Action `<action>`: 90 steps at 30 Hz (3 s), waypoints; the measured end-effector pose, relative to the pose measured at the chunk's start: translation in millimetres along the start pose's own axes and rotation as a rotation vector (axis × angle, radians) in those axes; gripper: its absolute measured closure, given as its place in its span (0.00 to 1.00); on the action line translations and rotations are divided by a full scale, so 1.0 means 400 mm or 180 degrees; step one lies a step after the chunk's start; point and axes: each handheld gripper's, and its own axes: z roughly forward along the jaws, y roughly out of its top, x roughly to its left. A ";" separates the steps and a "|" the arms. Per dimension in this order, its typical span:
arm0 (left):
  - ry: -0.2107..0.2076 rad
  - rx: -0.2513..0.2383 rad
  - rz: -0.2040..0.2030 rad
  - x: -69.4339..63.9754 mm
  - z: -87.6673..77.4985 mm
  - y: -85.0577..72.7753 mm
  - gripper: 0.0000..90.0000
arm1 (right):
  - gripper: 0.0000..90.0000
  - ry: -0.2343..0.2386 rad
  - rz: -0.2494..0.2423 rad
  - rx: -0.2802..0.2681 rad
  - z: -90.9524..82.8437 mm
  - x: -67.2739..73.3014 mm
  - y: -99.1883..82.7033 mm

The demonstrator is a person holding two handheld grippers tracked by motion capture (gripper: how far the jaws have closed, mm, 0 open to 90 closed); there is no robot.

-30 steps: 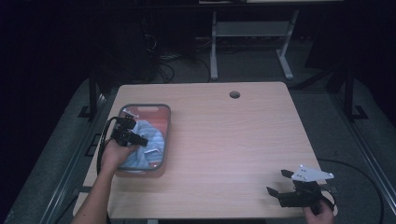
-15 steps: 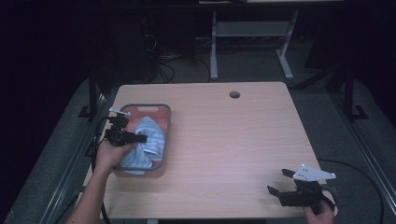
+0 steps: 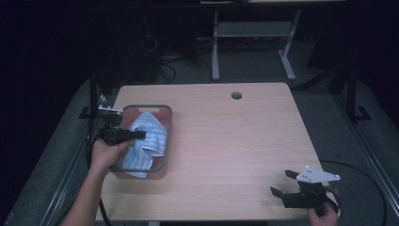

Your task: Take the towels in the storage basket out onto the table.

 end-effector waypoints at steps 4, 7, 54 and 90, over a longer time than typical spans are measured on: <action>-0.0098 -0.0071 -0.0027 -0.009 -0.015 0.009 0.83 | 0.15 -0.0005 0.0000 -0.0008 0.000 0.000 0.000; -0.0106 -0.0086 -0.0019 -0.013 -0.021 0.014 0.83 | 0.15 -0.0003 0.0017 -0.0002 0.001 0.001 0.000; -0.0431 -0.0478 0.0135 -0.132 -0.136 0.122 0.83 | 0.15 -0.0062 0.0052 -0.0023 0.000 -0.012 0.000; -0.0507 -0.0132 0.0603 -0.359 0.037 0.221 0.82 | 0.15 -0.0048 0.0075 -0.0062 -0.002 -0.016 0.001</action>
